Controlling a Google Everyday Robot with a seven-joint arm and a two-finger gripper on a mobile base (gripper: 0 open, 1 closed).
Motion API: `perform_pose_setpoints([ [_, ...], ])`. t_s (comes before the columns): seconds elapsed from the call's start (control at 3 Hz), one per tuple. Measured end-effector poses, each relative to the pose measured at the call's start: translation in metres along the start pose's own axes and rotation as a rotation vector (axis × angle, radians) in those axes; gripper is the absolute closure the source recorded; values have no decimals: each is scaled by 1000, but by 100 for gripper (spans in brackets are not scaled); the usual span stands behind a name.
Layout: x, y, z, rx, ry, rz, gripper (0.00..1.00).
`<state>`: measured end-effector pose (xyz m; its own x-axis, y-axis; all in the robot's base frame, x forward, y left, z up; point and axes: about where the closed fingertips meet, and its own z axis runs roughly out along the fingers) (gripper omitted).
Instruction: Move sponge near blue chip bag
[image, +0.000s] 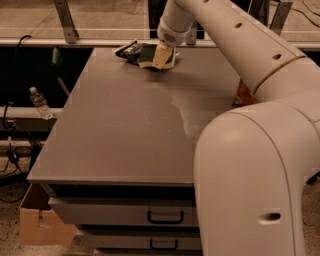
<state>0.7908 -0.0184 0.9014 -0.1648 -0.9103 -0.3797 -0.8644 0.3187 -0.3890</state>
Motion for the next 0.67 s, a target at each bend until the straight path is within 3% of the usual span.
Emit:
perform_pose_setpoints([
  [0.67,42,6,22,-25,76,67,100],
])
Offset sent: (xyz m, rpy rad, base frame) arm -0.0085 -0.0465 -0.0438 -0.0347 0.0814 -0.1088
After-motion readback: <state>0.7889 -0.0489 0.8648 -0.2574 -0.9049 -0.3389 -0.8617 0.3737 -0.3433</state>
